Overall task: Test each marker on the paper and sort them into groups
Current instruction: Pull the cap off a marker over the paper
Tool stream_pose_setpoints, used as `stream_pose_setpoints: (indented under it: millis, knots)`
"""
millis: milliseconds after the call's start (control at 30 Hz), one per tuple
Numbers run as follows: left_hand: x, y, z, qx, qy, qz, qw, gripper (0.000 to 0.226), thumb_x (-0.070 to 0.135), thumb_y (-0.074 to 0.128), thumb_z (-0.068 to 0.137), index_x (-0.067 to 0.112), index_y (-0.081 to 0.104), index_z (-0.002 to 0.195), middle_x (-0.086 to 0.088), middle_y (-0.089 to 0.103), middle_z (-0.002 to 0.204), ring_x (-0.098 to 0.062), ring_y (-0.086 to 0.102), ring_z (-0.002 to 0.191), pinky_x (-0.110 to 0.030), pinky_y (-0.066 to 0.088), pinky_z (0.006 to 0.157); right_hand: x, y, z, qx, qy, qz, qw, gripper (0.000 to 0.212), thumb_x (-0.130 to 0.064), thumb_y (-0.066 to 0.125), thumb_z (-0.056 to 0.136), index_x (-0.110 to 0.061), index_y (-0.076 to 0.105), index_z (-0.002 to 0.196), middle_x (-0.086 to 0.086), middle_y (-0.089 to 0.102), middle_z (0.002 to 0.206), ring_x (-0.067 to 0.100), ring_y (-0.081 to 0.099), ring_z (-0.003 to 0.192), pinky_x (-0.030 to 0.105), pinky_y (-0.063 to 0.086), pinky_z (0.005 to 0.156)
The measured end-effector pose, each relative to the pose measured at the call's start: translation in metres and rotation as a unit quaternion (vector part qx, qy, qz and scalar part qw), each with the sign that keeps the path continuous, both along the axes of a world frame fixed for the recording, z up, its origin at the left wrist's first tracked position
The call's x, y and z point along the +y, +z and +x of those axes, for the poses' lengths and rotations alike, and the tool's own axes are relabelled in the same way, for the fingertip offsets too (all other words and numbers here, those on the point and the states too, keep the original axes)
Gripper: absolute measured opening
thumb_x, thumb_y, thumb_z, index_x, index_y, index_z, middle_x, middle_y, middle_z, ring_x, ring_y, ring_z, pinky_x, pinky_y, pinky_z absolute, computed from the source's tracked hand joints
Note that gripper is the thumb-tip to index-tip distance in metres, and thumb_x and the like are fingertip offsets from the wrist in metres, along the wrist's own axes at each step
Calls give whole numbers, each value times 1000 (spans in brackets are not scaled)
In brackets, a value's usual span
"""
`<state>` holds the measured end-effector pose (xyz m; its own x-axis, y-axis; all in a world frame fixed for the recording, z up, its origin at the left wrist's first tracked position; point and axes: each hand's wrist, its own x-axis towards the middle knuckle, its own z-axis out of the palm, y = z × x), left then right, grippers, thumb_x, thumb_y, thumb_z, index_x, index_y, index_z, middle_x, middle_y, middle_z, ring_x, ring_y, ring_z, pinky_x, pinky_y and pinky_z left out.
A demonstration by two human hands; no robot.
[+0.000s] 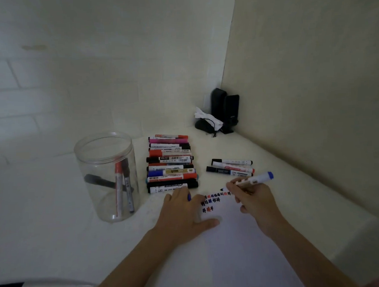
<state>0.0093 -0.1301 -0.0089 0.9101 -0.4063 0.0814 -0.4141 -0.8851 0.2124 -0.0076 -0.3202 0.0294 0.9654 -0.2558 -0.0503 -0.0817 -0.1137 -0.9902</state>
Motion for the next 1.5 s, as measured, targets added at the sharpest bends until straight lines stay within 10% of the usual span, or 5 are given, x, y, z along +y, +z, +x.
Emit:
stream_pose_setpoints:
  millis: [400, 1500]
  knots:
    - [6, -29, 25, -147, -15, -88, 985, 77, 89, 27, 72, 38, 60, 119, 8, 43, 90, -11, 44, 85, -29, 34, 77, 4, -40, 16, -36, -22, -206, 978, 13, -30, 75, 82, -28, 66, 73, -11, 70, 67, -4, 65, 63, 18, 51, 60]
    - [6, -31, 26, -157, -15, -94, 983, 69, 84, 36, 75, 38, 61, 119, 9, 42, 87, -11, 46, 83, -32, 40, 78, 4, -47, 15, -76, -6, -190, 979, 6, -25, 74, 82, -22, 71, 86, -11, 72, 77, -5, 67, 72, 7, 48, 63]
